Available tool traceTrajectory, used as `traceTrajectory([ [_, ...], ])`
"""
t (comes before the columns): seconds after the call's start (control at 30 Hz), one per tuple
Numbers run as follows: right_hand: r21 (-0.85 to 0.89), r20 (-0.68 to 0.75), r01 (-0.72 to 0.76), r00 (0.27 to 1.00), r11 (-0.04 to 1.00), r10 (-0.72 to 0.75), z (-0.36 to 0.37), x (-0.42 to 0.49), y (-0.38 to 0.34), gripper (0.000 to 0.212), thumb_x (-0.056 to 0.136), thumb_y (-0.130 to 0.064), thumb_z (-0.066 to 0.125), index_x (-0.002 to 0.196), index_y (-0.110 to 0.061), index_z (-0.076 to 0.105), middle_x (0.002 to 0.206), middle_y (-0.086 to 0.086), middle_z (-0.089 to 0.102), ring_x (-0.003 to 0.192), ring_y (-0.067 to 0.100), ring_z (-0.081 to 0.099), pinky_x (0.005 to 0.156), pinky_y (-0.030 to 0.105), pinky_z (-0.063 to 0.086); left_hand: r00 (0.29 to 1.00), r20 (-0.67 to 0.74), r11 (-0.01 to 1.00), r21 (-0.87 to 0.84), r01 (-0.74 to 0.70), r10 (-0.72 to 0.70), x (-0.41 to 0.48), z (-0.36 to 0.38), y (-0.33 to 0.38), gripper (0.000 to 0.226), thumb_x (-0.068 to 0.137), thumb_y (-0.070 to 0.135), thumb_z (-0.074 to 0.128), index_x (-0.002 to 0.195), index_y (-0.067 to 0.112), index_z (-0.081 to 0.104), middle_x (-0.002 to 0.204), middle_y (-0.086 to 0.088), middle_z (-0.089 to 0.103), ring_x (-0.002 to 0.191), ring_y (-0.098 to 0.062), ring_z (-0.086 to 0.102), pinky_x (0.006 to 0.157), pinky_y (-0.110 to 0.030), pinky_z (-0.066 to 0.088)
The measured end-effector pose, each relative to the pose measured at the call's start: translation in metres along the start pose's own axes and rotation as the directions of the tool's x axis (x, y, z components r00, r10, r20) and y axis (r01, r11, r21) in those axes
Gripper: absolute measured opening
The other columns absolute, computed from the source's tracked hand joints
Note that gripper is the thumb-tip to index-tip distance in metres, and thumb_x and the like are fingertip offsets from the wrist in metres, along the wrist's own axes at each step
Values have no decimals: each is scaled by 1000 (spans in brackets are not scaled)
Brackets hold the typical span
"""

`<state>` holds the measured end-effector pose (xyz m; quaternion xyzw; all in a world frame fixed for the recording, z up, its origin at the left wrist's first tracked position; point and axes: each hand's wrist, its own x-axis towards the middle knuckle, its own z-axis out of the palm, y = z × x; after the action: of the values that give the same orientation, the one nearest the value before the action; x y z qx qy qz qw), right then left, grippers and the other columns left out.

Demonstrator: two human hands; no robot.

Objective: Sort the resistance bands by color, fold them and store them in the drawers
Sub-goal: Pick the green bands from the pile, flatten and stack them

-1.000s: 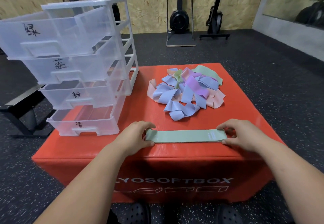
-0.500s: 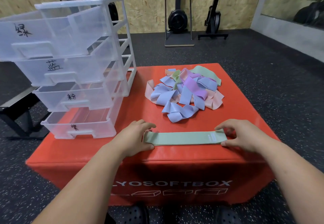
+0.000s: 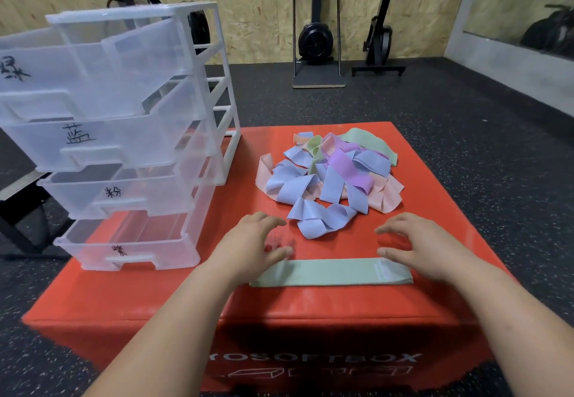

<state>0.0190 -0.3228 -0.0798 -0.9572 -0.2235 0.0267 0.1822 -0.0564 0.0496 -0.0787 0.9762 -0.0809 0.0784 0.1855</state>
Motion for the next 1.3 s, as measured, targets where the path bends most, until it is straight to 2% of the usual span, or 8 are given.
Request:
traceTrajectory([
  [0.1,-46,-68,-32,997,998,29,6,25,-11,48,87,-56,73,133,-44,64,148,-9,50,136,22,45,115,40,39,994,-95,999,24,47,-44,24,3,2,61,94,56,68,148,32,54,140,7,55,125,-21,50,101,-38,47],
  [0.37,-81,-122,48,991,996,-58,9,136,-56,54,94,-44,69,145,-34,56,158,-2,44,145,26,35,118,45,36,983,-166,995,-78,68,-80,74,27,-7,67,95,52,66,153,26,49,159,4,41,141,-24,41,114,-41,43],
  [0.57,-245,-22,40,999,969,-46,0,229,-83,51,102,-31,56,152,-28,46,155,-2,48,138,31,40,105,51,47,984,-154,989,-129,72,-91,91,38,-13,64,97,51,62,154,25,47,161,1,38,148,-22,30,122,-34,32],
  [0.67,-390,-24,18,999,920,-30,9,253,-85,34,98,-26,56,132,-28,61,135,2,60,123,32,48,90,46,52,984,-159,990,-124,63,-82,94,42,-14,62,98,50,60,153,24,48,159,0,40,147,-22,31,122,-34,31],
  [0.77,-511,-88,-59,996,857,16,12,260,-87,30,88,-18,62,111,-33,74,120,5,65,112,29,54,73,35,41,983,-168,990,-129,58,-79,97,43,-13,59,98,50,60,151,24,49,157,0,41,146,-22,32,121,-33,31],
  [0.97,-168,-265,-181,955,969,133,-36,251,-91,22,82,-21,62,91,-34,77,90,0,72,94,30,65,75,36,53,978,-183,982,-176,65,-98,96,37,-7,58,100,52,60,151,26,50,159,1,38,147,-19,27,122,-35,31],
  [1.2,146,-572,72,820,987,25,-125,213,-107,12,91,-25,69,99,-31,77,90,-11,68,80,11,62,79,29,47,973,-201,972,-226,66,-113,80,20,6,56,100,49,62,150,24,54,157,1,41,147,-19,29,121,-36,34],
  [1.3,118,-525,35,851,992,33,-130,185,-104,7,94,-31,71,97,-37,74,92,-5,65,80,13,63,75,29,43,970,-213,972,-226,65,-115,70,16,9,54,100,51,62,147,25,56,154,3,44,144,-18,33,120,-36,35],
])
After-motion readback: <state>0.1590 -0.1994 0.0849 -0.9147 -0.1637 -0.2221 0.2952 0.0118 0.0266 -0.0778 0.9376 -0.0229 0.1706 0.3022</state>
